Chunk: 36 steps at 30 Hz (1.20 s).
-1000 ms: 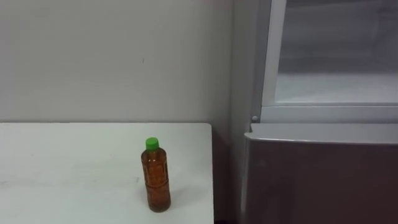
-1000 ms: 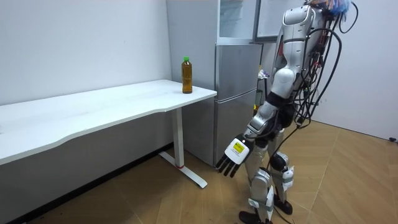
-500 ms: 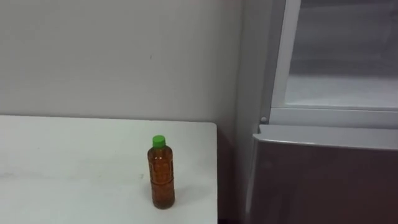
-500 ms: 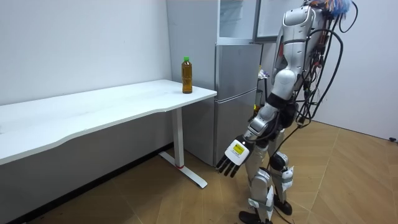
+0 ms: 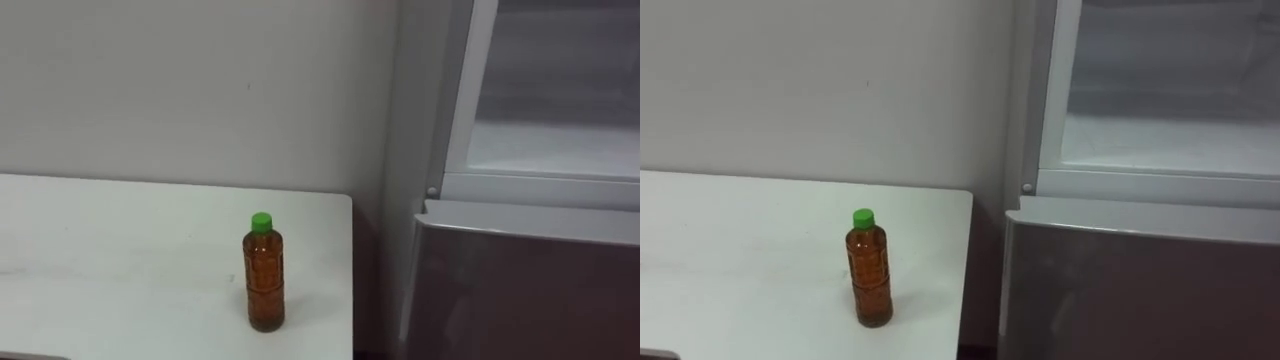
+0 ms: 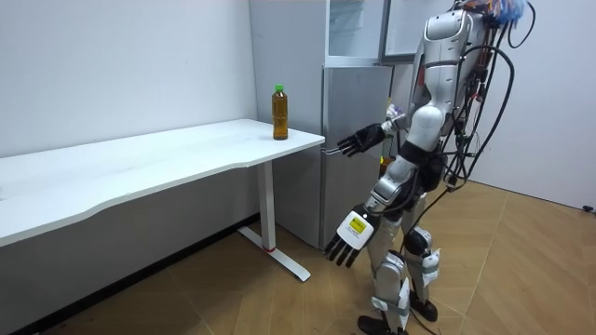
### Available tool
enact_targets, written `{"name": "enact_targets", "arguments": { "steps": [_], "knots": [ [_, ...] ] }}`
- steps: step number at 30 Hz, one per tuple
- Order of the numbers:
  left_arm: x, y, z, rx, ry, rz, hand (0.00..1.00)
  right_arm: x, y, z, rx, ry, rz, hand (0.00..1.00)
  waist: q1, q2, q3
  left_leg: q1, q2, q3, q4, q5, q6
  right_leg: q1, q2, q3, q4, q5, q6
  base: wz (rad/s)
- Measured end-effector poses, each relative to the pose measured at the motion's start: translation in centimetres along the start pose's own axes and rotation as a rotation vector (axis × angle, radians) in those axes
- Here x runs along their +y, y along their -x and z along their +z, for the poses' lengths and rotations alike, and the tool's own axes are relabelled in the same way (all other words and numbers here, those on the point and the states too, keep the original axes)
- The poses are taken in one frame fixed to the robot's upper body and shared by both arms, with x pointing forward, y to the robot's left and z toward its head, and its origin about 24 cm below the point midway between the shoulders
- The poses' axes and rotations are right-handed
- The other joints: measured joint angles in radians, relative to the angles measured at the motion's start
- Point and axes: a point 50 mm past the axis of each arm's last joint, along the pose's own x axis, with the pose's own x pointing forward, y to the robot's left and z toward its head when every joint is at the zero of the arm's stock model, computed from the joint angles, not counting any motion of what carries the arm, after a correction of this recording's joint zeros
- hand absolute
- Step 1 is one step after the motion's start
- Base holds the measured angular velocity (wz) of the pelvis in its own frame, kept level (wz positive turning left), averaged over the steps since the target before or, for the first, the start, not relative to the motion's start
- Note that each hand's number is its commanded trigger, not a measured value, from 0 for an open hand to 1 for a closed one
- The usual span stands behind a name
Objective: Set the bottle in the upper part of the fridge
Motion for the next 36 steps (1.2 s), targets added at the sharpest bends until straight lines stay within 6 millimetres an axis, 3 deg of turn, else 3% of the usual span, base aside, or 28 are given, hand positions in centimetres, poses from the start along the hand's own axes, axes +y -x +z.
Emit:
{"name": "enact_targets", "arguments": {
  "steps": [14, 19, 24, 36],
  "knots": [
    [0.4, 0.1, -0.4, 0.017, -0.004, 0.011, 0.0, -0.2, 1.7, 9.1, -0.353, 0.152, 0.053, 0.0, 0.015, -0.008, -0.0021, 0.01, 0.01, 0.014, -0.002, 0.0, 0.001, 0.002, 0.0, 0.006, 0.003, 0.007, -0.001, -0.02],
    [0.5, 0.1, -0.5, 0.019, -0.005, 0.023, 0.0, -0.2, 1.5, 10.2, -0.387, 0.172, 0.066, 0.0, 0.036, -0.014, -0.0017, 0.015, 0.01, 0.022, -0.003, 0.001, 0.001, 0.003, 0.001, 0.005, 0.002, 0.009, -0.002, -0.06],
    [0.6, 0.1, -0.5, 0.021, -0.007, 0.024, 0.0, -0.1, 1.6, 13.2, -0.496, 0.219, 0.072, 0.0, 0.038, -0.017, -0.003, 0.009, 0.009, 0.018, 0.0, 0.001, 0.001, 0.001, 0.003, -0.001, 0.0, 0.013, -0.003, 0.02],
    [0.7, 0.0, -0.1, 0.01, -0.055, 0.016, 0.0, 0.3, 1.8, 16.0, -0.595, 0.266, 0.085, 0.0, 0.062, -0.024, -0.0023, 0.007, 0.011, 0.015, 0.0, 0.002, 0.002, -0.001, 0.003, 0.005, 0.0, 0.014, -0.003, 0.0]
  ]
}}
